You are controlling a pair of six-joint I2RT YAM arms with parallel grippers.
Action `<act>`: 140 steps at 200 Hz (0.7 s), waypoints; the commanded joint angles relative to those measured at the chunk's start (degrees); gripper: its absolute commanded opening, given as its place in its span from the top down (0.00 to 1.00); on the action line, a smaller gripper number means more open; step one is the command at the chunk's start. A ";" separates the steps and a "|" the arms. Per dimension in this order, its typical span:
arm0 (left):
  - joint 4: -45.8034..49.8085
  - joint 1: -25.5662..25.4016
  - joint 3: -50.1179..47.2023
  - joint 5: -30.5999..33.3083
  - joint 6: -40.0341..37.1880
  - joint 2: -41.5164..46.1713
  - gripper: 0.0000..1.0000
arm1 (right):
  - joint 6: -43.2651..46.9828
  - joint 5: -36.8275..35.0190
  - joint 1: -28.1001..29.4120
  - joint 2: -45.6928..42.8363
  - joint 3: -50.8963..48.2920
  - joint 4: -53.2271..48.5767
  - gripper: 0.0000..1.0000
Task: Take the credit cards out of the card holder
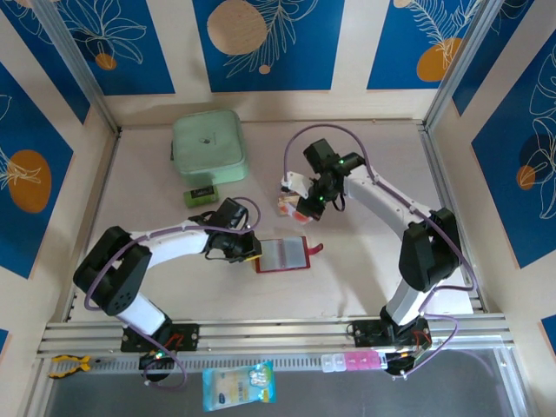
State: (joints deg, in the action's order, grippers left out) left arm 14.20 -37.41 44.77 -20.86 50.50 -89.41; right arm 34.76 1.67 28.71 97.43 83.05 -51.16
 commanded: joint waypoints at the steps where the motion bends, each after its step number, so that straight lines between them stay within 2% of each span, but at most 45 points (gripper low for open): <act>1: 1.80 0.71 -0.40 0.96 -0.67 1.50 0.83 | 9.26 1.87 -3.11 2.77 6.16 -2.87 1.00; 74: 3.73 1.29 0.75 0.79 -1.71 1.78 0.82 | 14.59 7.19 -7.99 12.01 21.30 -4.96 1.00; 140: 4.96 1.79 0.52 1.25 -1.90 2.87 0.81 | 17.74 8.79 -10.40 21.27 32.28 -8.15 1.00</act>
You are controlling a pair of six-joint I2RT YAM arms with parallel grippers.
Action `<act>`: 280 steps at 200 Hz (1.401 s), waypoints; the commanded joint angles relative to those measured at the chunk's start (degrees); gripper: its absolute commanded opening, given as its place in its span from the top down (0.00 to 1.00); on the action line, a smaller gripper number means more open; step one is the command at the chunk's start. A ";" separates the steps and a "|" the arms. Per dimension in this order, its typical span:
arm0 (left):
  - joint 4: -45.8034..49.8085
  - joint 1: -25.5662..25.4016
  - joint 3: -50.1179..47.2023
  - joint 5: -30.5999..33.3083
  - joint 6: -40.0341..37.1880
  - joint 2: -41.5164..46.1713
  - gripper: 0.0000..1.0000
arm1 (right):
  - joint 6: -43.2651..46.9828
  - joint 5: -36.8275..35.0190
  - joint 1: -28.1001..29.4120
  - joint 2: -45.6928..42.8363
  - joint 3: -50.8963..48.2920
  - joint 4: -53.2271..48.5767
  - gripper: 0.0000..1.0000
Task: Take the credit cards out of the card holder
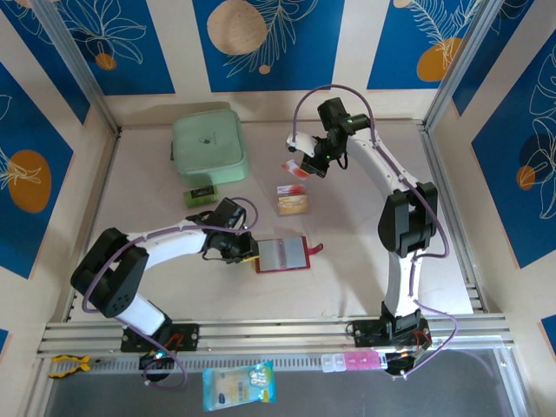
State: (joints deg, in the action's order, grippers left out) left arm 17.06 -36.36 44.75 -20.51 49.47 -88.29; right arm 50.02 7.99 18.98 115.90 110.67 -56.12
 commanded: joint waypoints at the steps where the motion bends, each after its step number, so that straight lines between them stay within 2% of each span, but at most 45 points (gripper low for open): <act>1: 2.10 0.75 0.53 0.86 -0.87 1.78 0.81 | 2.51 2.47 -0.69 3.00 4.87 -3.29 1.00; 74: 2.71 1.49 -0.03 0.62 -1.05 2.84 0.81 | 4.17 5.08 -0.79 9.91 12.71 -7.23 1.00; 146: 2.95 1.88 -1.00 0.40 -1.16 3.99 0.80 | 4.91 7.61 -0.83 10.11 9.25 -10.69 1.00; 202: 3.34 1.99 -1.04 0.44 -1.41 4.34 0.80 | 4.47 4.32 -0.63 10.69 6.78 -9.63 1.00; 249: 3.68 2.01 -1.16 0.52 -1.48 5.13 0.79 | 4.41 1.91 -0.20 11.11 6.31 -8.80 0.91; 266: 3.90 2.09 -1.07 0.70 -1.49 5.65 0.79 | 3.96 1.09 -0.25 10.87 6.79 -8.75 0.84; 280: 4.28 2.24 -0.77 0.82 -1.81 6.06 0.79 | 3.47 0.98 -0.22 10.05 7.09 -8.66 0.82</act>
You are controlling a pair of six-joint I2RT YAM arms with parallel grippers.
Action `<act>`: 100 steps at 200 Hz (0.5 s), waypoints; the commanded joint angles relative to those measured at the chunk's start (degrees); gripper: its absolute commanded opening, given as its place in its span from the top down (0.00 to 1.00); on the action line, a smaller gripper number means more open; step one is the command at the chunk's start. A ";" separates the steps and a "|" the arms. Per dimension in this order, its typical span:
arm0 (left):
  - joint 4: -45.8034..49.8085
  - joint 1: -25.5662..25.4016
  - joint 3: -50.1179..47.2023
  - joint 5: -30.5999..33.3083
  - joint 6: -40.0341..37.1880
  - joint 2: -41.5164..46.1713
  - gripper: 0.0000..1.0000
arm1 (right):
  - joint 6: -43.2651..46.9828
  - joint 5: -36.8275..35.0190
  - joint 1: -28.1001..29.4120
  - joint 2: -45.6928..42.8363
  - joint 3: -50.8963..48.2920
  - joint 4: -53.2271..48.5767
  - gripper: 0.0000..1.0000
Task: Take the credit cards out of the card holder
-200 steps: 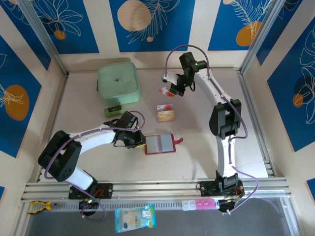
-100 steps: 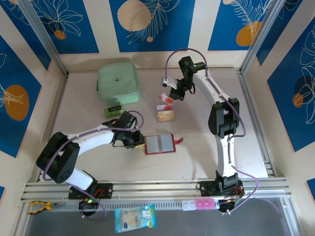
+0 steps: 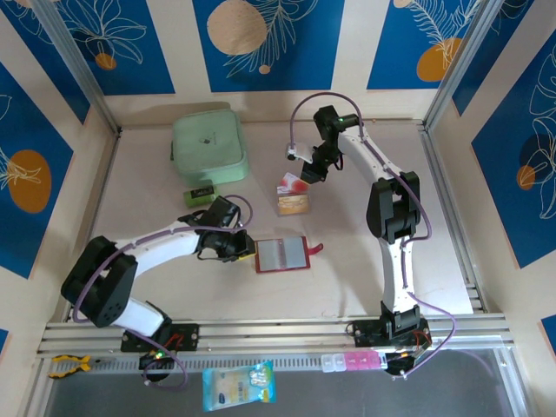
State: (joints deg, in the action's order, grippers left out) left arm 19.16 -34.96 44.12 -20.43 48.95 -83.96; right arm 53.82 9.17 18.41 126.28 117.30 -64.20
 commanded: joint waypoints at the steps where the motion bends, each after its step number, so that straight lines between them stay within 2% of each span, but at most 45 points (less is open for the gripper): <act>1: 2.24 0.85 -0.15 0.78 -1.30 1.76 0.79 | -0.40 -0.20 0.33 -0.42 0.47 -0.53 0.82; 45: 5.09 2.80 1.26 3.19 -3.85 3.83 0.78 | -4.69 0.30 -0.06 -5.46 -3.28 4.46 0.81; 58: 6.61 3.83 1.75 5.25 -5.26 4.59 0.75 | -8.11 0.33 -0.59 -7.62 -6.30 8.14 0.76; 71: 8.01 4.91 2.35 7.25 -6.97 5.34 0.65 | -11.66 0.15 -1.01 -9.89 -9.85 11.51 0.67; 85: 9.36 6.35 3.06 9.96 -8.91 6.10 0.46 | -15.35 -0.60 -1.41 -12.61 -14.56 15.05 0.56; 95: 10.86 7.27 3.87 12.35 -10.46 6.48 0.34 | -18.04 -1.23 -1.77 -14.96 -18.27 17.86 0.43; 100: 11.49 7.85 4.23 13.54 -11.13 6.56 0.23 | -19.16 -1.38 -1.90 -16.24 -20.29 19.29 0.30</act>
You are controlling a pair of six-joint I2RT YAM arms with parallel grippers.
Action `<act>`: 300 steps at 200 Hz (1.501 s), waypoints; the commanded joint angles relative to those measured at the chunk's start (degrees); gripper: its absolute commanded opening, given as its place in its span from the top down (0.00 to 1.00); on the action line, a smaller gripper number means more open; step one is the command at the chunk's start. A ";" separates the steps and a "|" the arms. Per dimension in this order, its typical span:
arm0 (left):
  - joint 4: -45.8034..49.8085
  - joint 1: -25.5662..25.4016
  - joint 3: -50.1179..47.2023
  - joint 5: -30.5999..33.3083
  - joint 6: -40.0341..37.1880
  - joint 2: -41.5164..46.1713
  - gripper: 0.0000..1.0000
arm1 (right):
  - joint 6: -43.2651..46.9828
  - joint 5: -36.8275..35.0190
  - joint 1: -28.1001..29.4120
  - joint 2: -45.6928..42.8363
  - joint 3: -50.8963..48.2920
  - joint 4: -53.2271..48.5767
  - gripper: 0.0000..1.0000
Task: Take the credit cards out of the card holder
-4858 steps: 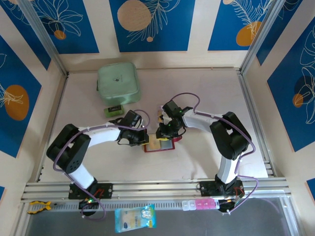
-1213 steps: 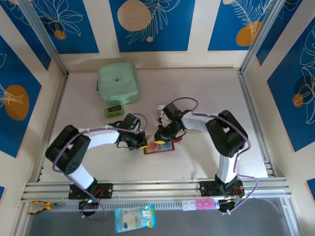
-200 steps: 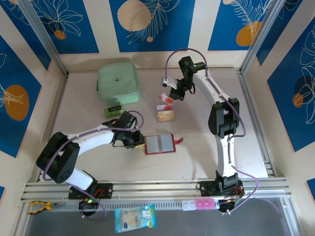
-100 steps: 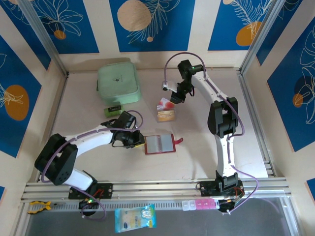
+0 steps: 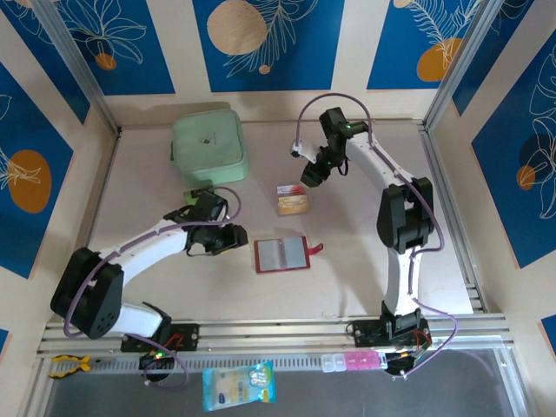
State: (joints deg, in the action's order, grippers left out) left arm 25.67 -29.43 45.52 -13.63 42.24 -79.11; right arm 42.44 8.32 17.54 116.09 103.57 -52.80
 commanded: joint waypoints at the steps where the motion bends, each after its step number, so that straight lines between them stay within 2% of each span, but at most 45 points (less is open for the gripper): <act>1: 5.08 2.39 2.92 6.89 -4.61 1.69 0.20 | -8.05 -0.55 -1.07 -6.27 -6.90 8.15 0.28; 6: 5.38 3.09 3.06 7.72 -5.29 1.87 0.10 | -9.30 -0.90 -1.23 -7.60 -8.99 9.72 0.18; 11: 5.60 3.75 3.06 8.57 -5.94 2.16 0.01 | -10.55 -1.11 -1.44 -8.92 -11.31 11.39 0.12; 20: 5.77 4.99 2.94 10.19 -6.74 2.74 0.00 | -12.81 -1.77 -1.89 -11.33 -15.14 14.09 0.00; 40: 6.72 7.50 2.71 15.79 -9.48 3.64 0.00 | -18.61 -4.27 -3.19 -16.26 -23.50 20.18 0.01; 74: 5.26 9.17 1.01 32.30 -15.57 6.23 0.00 | -30.59 -12.09 -5.78 -23.54 -37.49 31.71 0.01; 98: -3.06 9.70 -4.00 41.63 -21.38 11.19 0.00 | -38.47 -14.41 -7.42 -28.59 -47.67 40.93 0.01; 115: -9.09 10.44 -7.26 47.23 -26.12 13.96 0.00 | -40.74 -17.43 -7.62 -30.72 -54.20 47.88 0.01; 144: -25.23 11.34 -14.52 54.15 -35.41 15.18 0.01 | -43.24 -21.99 -7.85 -32.30 -62.36 59.35 0.01; 160: -34.70 12.77 -18.55 53.47 -38.72 13.92 0.01 | -43.83 -22.88 -8.04 -32.34 -65.62 65.59 0.01; 194: -53.59 16.21 -24.25 46.26 -42.63 7.76 0.01 | -42.73 -25.05 -8.17 -31.33 -68.81 74.81 0.01; 203: -53.10 17.15 -23.17 43.99 -42.18 6.40 0.01 | -42.19 -25.19 -8.50 -30.96 -69.10 76.64 0.01; 237: -66.87 19.67 -24.07 36.48 -43.64 1.06 0.01 | -43.66 -22.83 -11.12 -29.08 -69.71 81.72 0.01; 260: -71.83 20.78 -23.79 32.54 -44.68 -2.54 0.01 | -44.97 -22.23 -12.25 -30.01 -72.18 85.45 0.01; 290: -86.37 22.43 -26.61 28.98 -44.93 -11.37 0.01 | -46.09 -18.66 -14.27 -30.66 -74.94 89.48 0.01; 300: -83.47 22.48 -26.11 27.87 -44.46 -10.39 0.01 | -46.43 -16.96 -15.04 -30.66 -75.72 90.92 0.01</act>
State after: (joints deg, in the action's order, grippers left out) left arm -49.89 -7.97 20.67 19.44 -1.48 -87.83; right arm -2.15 -13.04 3.90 86.15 29.36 31.46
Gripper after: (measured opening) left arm 0.994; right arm 0.991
